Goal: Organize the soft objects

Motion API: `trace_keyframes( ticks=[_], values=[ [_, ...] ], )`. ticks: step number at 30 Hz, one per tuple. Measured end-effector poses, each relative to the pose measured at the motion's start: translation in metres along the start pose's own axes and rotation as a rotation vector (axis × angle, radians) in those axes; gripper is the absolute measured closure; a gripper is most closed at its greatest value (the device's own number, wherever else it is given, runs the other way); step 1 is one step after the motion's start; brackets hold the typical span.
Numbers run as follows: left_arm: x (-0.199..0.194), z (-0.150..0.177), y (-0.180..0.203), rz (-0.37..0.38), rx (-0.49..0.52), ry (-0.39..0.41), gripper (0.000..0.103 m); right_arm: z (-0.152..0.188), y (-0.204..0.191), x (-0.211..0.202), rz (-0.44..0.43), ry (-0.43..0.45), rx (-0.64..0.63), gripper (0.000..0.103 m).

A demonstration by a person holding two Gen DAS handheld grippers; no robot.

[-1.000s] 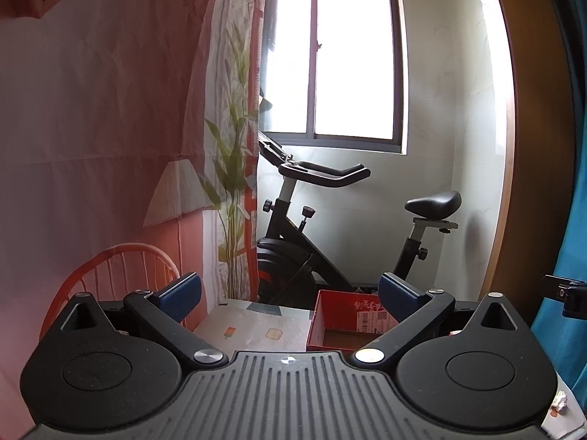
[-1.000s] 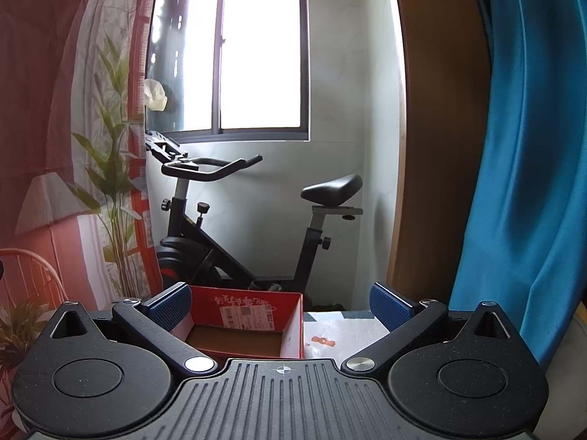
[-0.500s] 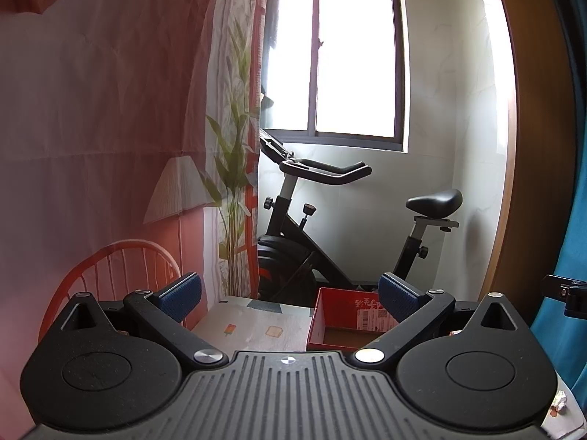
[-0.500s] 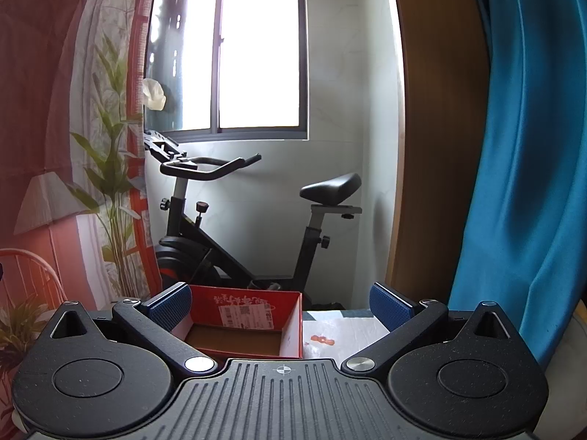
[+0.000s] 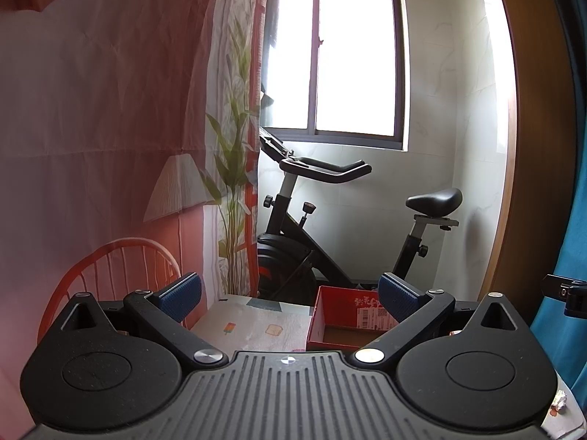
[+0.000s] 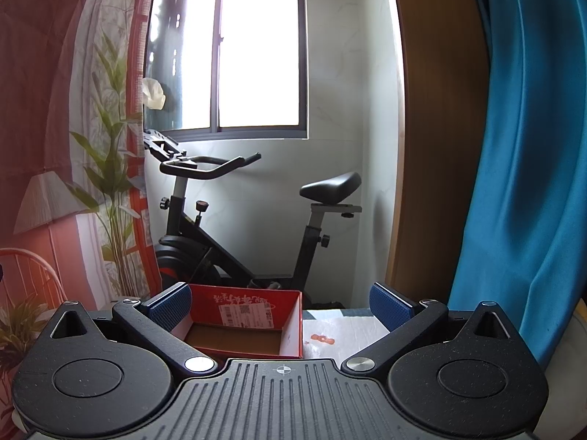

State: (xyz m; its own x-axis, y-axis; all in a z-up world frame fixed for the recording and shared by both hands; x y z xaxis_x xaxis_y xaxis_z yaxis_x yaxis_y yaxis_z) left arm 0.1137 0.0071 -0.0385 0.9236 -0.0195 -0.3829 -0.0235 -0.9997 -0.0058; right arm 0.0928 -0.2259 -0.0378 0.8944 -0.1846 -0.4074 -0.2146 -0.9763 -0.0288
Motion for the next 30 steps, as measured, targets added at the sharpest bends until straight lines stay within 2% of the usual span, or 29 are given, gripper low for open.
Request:
trace_keyframes(
  ticks=[21,30],
  values=[
    [0.004,0.006,0.000,0.005,-0.009,-0.017,0.000,0.001,0.001,0.002,-0.002,-0.003,0.003,0.000],
    [0.022,0.020,-0.003,-0.013,-0.011,-0.054,0.000,0.011,0.002,0.018,-0.001,-0.026,0.007,0.000]
  ],
)
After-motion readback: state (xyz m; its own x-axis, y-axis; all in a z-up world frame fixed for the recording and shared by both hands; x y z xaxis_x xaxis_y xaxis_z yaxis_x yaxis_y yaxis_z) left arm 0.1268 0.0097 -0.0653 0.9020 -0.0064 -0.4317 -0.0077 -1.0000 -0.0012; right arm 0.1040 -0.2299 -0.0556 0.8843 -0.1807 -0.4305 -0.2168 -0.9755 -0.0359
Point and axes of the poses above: each gripper's, at about its wrist camera, not at the fingertips, and x roughly the way its jaws point, y to its right, z to its underside, the point moved 10 cm from there along x, roughly the way its jaws point, and after that the axes turned 9 degrees about -y, right-handed, at the moved point
